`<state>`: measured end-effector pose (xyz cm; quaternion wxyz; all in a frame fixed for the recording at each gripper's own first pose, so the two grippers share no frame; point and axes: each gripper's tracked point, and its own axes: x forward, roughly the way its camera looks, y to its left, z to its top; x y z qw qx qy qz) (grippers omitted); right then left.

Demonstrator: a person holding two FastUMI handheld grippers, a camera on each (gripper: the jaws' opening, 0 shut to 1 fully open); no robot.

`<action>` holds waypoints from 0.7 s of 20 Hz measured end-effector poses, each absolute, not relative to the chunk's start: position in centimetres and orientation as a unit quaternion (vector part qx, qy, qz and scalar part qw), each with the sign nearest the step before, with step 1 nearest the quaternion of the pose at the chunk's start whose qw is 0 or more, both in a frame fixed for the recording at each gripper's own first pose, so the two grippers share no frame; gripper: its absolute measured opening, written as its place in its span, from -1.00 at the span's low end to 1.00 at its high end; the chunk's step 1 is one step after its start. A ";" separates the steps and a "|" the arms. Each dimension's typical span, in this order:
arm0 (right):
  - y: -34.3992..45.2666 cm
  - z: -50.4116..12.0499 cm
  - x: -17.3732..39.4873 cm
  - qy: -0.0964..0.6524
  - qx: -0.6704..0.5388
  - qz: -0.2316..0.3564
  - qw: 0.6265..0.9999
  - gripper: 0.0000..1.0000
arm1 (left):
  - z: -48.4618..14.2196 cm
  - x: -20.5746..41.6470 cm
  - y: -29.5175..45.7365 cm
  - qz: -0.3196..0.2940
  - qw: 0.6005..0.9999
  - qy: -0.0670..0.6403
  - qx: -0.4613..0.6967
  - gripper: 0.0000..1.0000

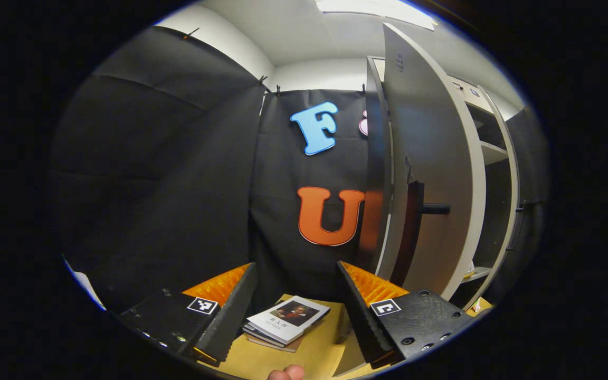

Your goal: Grab one shoe with the right hand and put it into the shoe cabinet, grab the other shoe with the left hand and put it into the shoe cabinet; then close the right door with the right hand and the left door with the left hand.

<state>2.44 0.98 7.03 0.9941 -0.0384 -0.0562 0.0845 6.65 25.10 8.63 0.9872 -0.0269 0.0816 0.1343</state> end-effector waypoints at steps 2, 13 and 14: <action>0.1 6.9 2.5 -0.054 -0.032 0.074 0.995 0.94 | 9.2 6.7 24.8 0.132 0.988 0.074 -0.015 0.78; -1.3 6.9 3.2 -0.055 -0.018 0.053 0.997 0.95 | 8.9 7.5 18.4 0.073 0.993 0.083 -0.039 0.76; -1.5 6.9 3.2 -0.054 -0.020 0.051 0.997 0.95 | 8.9 7.6 16.9 0.060 0.994 0.081 -0.036 0.76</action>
